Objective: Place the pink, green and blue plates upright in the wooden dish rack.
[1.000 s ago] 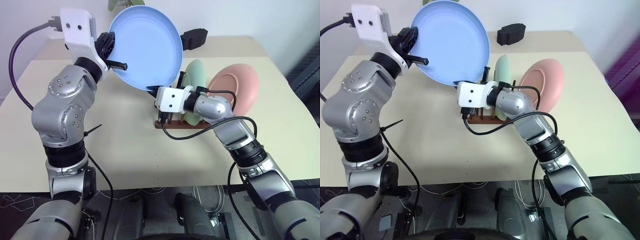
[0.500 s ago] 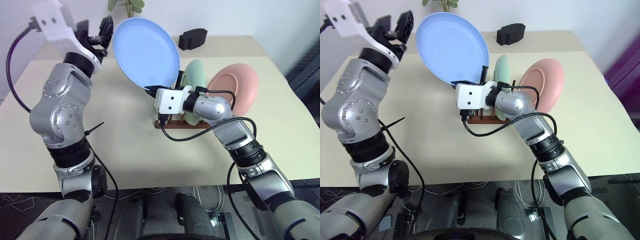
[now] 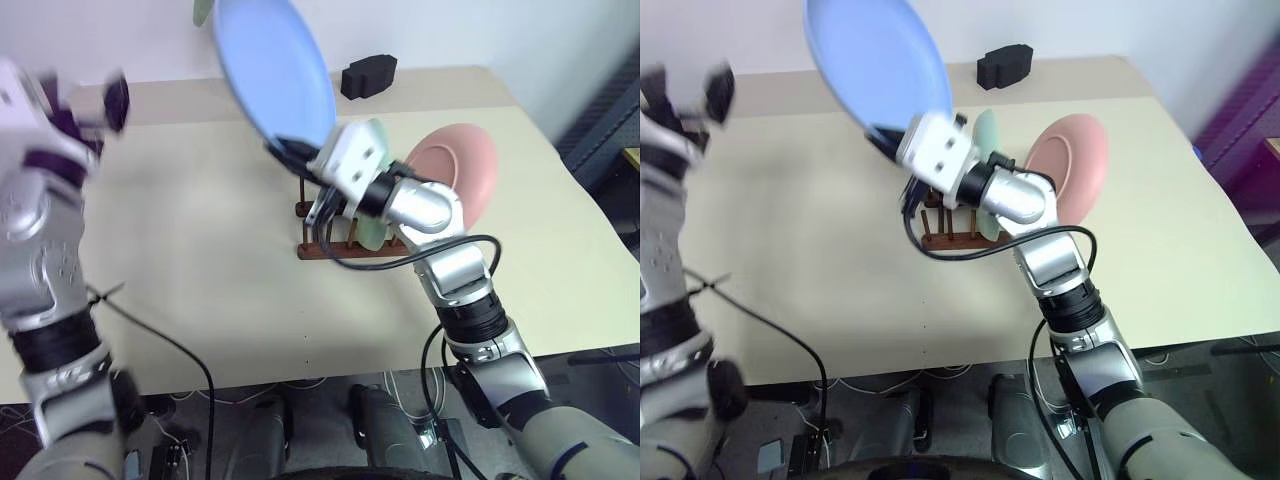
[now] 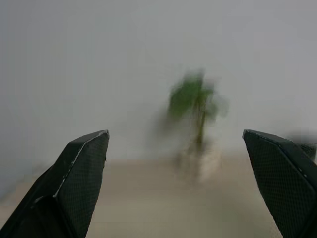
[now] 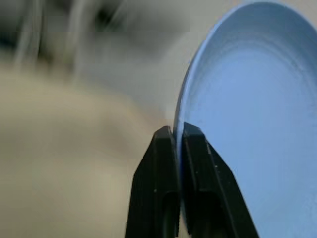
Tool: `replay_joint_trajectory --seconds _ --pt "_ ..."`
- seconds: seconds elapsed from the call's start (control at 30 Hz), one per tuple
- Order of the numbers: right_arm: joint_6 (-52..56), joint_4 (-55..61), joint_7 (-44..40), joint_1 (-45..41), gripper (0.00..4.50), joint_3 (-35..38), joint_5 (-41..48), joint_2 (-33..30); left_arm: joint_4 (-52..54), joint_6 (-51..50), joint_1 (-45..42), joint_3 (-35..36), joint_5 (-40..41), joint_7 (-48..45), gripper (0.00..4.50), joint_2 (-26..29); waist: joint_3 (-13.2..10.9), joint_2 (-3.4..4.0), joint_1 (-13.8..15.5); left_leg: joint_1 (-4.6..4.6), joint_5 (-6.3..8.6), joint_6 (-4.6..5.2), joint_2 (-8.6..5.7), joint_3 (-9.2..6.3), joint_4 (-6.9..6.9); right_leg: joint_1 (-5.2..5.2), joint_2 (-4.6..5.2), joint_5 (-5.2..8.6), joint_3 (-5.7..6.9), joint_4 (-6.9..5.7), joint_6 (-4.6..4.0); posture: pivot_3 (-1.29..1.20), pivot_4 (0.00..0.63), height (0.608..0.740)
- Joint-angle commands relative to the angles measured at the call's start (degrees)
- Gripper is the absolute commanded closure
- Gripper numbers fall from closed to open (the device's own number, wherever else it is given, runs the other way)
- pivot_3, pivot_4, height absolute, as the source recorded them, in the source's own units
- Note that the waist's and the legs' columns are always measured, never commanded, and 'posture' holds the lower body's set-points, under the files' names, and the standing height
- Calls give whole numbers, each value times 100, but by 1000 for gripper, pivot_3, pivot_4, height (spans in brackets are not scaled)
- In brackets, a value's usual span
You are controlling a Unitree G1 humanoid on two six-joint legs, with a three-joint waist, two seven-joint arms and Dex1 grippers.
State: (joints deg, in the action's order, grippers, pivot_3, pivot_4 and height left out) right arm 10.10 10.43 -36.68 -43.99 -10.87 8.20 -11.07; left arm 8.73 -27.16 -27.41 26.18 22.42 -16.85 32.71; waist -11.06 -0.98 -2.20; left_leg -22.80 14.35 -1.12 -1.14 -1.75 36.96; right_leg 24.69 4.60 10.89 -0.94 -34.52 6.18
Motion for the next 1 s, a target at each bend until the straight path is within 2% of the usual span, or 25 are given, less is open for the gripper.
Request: replay_joint_trajectory --seconds 0.03,0.2,0.3,0.43,0.53,0.9,1.0 --pt "751 638 147 -59 4500 375 924 264 134 472 279 -66 77 -609 53 164 -1 -26 103 -15 -2 -4 4 -14 7 2 1 -1 16 3 -2 0 150 740" --pt "1225 878 300 -28 4500 517 1334 314 183 564 522 -79 227 -868 53 92 1 -31 175 -33 -7 -11 5 -15 27 -3 11 -6 17 30 -40 0 150 740" --pt "1289 913 347 -37 4500 509 1396 277 173 585 527 -78 236 -884 53 96 1 -30 139 -32 -7 -11 1 -11 25 0 8 -10 16 28 -35 0 150 740" --pt "1853 1197 473 60 4500 657 2060 420 200 656 1101 -309 235 -1429 53 183 0 -21 98 -29 -7 -10 4 0 3 21 4 -16 11 14 -22 0 150 740" --pt "1940 1245 532 53 4500 664 2143 383 195 691 1126 -318 252 -1446 53 202 0 -23 108 -51 -8 -11 8 -2 8 50 -1 -16 12 -3 -23 0 150 740" --pt "1974 1271 631 40 4500 633 2266 302 187 703 1128 -316 249 -1464 53 201 1 -24 118 -51 -9 -11 6 -1 20 49 1 -16 11 -14 -23 0 150 740" --pt "3120 1750 2212 850 4500 1310 3375 1031 662 619 1864 -1116 248 -2094 53 116 18 -24 120 -48 -8 -10 9 -2 10 46 1 -14 11 -10 -22 0 150 740"
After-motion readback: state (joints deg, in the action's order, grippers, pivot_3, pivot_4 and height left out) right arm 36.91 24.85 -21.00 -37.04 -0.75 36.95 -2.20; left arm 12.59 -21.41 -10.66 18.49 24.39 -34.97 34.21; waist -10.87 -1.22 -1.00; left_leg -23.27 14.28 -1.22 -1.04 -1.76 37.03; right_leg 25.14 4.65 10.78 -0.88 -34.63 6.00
